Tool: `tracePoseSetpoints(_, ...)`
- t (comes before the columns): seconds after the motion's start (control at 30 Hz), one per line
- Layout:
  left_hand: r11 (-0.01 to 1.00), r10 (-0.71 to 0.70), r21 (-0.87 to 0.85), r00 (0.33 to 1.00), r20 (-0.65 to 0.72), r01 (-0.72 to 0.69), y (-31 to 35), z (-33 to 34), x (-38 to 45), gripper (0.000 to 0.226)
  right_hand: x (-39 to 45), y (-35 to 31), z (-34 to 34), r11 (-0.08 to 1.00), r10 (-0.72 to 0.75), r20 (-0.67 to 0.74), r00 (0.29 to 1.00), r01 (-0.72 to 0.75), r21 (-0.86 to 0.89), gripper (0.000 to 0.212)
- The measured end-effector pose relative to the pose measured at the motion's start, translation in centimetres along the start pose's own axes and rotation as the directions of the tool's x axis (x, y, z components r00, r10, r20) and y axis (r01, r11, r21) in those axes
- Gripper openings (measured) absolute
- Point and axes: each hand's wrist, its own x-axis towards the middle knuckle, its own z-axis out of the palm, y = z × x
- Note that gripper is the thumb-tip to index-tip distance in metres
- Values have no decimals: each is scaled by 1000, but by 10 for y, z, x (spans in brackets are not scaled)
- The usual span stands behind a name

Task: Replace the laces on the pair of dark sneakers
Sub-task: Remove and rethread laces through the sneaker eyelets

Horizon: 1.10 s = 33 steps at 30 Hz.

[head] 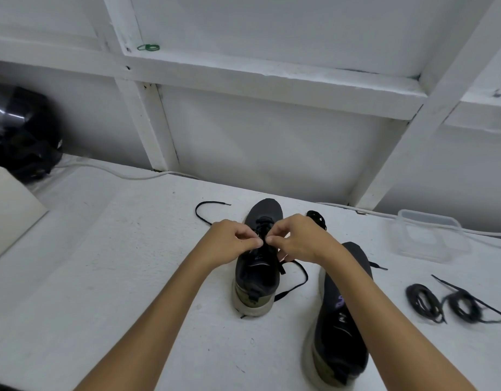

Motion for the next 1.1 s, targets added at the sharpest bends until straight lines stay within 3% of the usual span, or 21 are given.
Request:
tracePoseSetpoints(0.27,995,-79,-56,997,7,79,-7,6,-3,10,-3,1,5,1000,6,-9,1000,-6,3,11)
tracePoseSetpoints(0.43,984,-17,-175,1000,14,19,-15,5,-11,3,-5,10,6,998,49,-15,999,-49,38,13)
tracePoseSetpoints(0.67,990,65,-124,998,-9,-66,-18,5,-17,2,-11,18,7,984,48,-39,998,-41,175,10)
tracePoseSetpoints(0.77,993,30,-115,1000,1,-29,-12,4,-14,8,-9,13,6,981,39,-29,999,-32,193,10)
tracePoseSetpoints(0.97,988,-62,-138,997,45,68,-4,3,2,5,0,11,5,996,54,-24,998,-52,70,13)
tracePoseSetpoints(1.1,928,-175,-320,981,86,193,-15,2,0,12,-3,20,5,966,146,32,989,-149,213,17)
